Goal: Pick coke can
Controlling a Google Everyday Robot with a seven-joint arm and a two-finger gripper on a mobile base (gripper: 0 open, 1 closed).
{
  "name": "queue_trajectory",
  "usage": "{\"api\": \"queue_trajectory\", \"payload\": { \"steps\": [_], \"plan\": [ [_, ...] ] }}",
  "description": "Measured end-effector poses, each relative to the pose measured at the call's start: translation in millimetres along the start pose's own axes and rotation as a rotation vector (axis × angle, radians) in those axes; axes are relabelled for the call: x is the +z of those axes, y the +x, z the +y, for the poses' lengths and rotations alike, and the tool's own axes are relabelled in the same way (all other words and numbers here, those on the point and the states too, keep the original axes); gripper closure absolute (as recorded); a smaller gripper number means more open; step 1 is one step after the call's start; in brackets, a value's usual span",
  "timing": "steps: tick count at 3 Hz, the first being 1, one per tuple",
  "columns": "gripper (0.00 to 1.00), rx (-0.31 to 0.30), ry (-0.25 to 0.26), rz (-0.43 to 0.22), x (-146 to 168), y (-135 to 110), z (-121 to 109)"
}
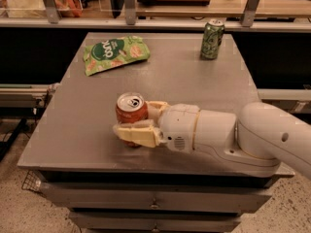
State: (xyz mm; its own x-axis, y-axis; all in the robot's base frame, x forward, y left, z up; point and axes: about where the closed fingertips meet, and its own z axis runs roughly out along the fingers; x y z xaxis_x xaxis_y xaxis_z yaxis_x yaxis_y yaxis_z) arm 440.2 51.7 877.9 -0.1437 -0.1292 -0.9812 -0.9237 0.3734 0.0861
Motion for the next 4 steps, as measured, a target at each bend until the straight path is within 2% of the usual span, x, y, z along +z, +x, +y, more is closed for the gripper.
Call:
{"api": "queue_trajectory", "payload": {
  "steps": [1,2,3,4],
  "plan": [
    [0.79,-0.007,0.039,0.001,-12.0,-1.6,-14.0],
    [1.0,-0.042,0.09,-0.008,-30.1,-16.8,-41.3],
    [1.0,-0.092,0.135,-0.021,-48.5,-47.9,-74.8],
    [1.0,-0.122,0.162,-0.04,-58.1,-69.5,-89.6]
  ]
}}
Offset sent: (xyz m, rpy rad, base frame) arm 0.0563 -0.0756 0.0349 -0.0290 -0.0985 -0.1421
